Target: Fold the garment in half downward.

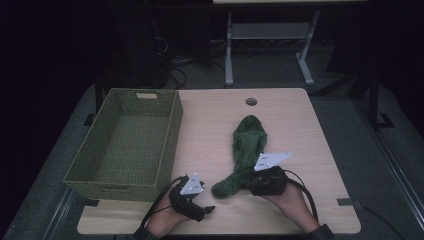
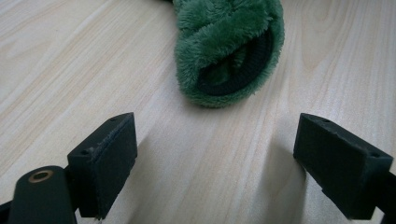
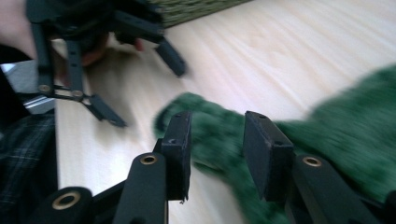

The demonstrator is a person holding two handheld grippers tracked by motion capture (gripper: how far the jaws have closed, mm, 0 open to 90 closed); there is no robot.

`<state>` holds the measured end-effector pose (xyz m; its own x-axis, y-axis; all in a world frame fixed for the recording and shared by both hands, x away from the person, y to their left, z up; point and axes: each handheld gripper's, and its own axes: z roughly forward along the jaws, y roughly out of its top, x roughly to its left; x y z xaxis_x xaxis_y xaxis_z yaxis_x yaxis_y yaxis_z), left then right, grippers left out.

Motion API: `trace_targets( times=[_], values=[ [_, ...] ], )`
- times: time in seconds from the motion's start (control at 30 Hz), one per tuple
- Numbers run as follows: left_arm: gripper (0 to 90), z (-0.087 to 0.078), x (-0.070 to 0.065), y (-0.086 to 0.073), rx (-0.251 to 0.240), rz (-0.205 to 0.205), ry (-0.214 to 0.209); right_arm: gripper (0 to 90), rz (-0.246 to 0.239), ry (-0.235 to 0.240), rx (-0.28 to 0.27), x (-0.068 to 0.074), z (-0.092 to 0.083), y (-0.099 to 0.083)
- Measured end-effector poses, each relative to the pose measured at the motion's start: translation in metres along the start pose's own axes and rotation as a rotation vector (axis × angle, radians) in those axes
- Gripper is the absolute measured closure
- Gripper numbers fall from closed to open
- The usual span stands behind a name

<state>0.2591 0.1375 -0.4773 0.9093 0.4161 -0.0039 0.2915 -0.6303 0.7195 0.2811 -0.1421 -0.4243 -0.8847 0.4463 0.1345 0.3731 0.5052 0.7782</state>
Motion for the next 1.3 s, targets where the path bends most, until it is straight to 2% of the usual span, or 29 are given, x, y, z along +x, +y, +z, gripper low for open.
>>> trace_targets(
  times=[0.23, 0.33, 0.47, 0.57, 0.7, 0.83, 0.9, 0.97, 1.1, 1.17, 1.3],
  values=[
    [12.9, 0.0, 0.0, 0.0, 0.001, 0.0, -0.001, 64.9, -0.046, 0.045, 0.031, 0.017, 0.028, 0.007],
    [12.9, 0.0, 0.0, 0.0, 0.0, 0.0, -0.001, 67.3, -0.066, 0.036, 0.067, 0.02, 0.04, 0.008],
    [12.9, 0.0, 0.0, 0.0, 0.0, 0.002, -0.006, 77.9, -0.099, 0.011, 0.121, 0.021, 0.053, 0.002],
    [12.9, -0.001, 0.001, 0.0, 0.003, 0.005, -0.009, 86.6, -0.122, 0.005, 0.123, 0.021, 0.055, 0.0],
    [12.9, -0.001, 0.001, 0.0, 0.002, 0.01, -0.009, 88.1, -0.088, 0.011, 0.072, 0.02, 0.044, 0.005],
    [12.9, -0.001, 0.001, 0.0, 0.001, 0.01, -0.008, 88.1, -0.061, 0.01, -0.026, 0.008, 0.02, 0.012],
    [12.9, -0.001, 0.001, 0.0, 0.001, 0.009, -0.009, 88.1, -0.035, 0.008, -0.049, -0.002, 0.013, 0.014],
    [12.9, -0.001, 0.001, 0.0, 0.001, 0.008, -0.009, 88.1, -0.023, -0.015, -0.063, -0.011, 0.008, 0.016],
    [12.9, -0.001, 0.001, 0.0, 0.004, 0.01, -0.009, 88.1, -0.012, -0.053, -0.066, -0.03, 0.003, 0.02],
    [12.9, -0.001, 0.001, 0.0, 0.002, 0.007, -0.01, 88.2, -0.011, -0.09, -0.061, -0.039, 0.002, 0.021],
    [12.9, -0.001, 0.001, 0.0, 0.003, 0.009, -0.01, 88.1, 0.009, -0.136, -0.049, -0.055, 0.003, 0.015]
  ],
)
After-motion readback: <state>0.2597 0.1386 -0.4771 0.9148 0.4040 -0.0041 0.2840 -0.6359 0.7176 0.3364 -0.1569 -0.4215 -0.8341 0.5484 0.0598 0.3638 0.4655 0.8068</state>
